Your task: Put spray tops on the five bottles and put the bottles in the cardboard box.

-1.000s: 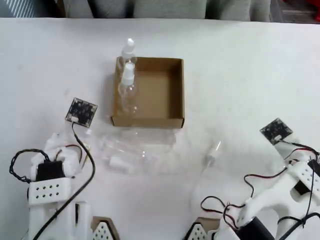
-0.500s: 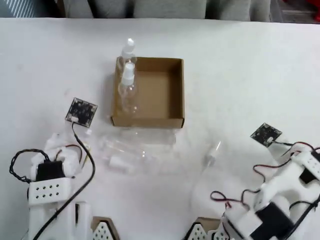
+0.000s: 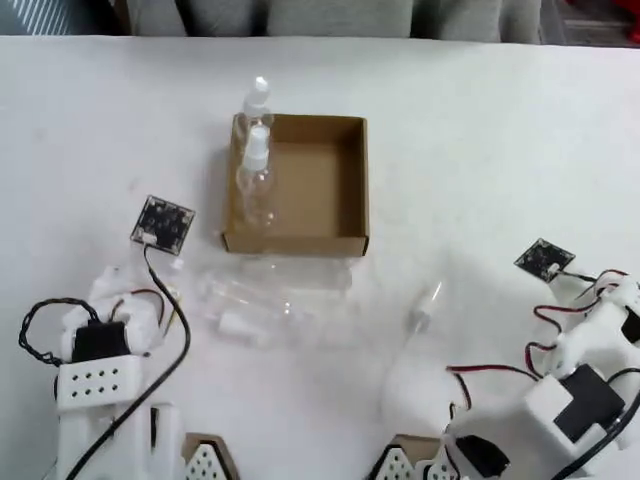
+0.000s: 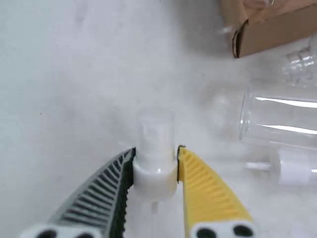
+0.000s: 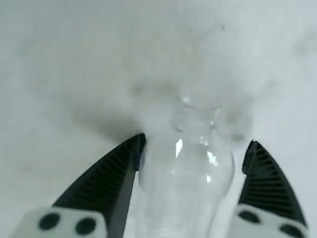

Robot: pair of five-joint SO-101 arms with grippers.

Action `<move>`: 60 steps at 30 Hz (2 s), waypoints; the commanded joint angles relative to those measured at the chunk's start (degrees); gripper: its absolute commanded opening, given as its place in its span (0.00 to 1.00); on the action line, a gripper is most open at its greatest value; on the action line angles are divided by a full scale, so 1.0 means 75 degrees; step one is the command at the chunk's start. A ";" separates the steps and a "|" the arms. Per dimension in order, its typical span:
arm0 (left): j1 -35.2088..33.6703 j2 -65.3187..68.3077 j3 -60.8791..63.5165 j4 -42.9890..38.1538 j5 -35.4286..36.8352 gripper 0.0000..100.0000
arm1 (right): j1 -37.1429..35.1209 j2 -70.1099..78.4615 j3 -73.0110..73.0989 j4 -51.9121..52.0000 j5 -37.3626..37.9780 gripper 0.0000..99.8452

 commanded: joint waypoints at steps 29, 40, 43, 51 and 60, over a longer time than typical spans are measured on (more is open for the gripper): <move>-0.0053 -0.0205 -0.0035 -0.0129 0.0082 0.02 | -0.0358 -0.2385 -0.1114 0.1905 -0.3704 0.02; -0.0053 -0.0205 -0.0035 -0.0117 0.0082 0.02 | -0.1975 -0.1659 -0.1114 0.1905 -0.8826 0.02; -0.0053 -0.0205 -0.0035 -0.0117 0.0082 0.02 | -0.2971 -0.1119 -0.1160 0.1905 -0.9284 0.02; -0.0053 -0.0205 -0.0035 -0.0117 0.0094 0.02 | -0.4964 -0.1811 -0.2215 0.1870 -0.9389 0.02; -0.0053 -0.0217 -0.0035 -0.0117 0.0094 0.02 | -0.6007 -0.3862 -0.1207 0.0486 -1.1886 0.02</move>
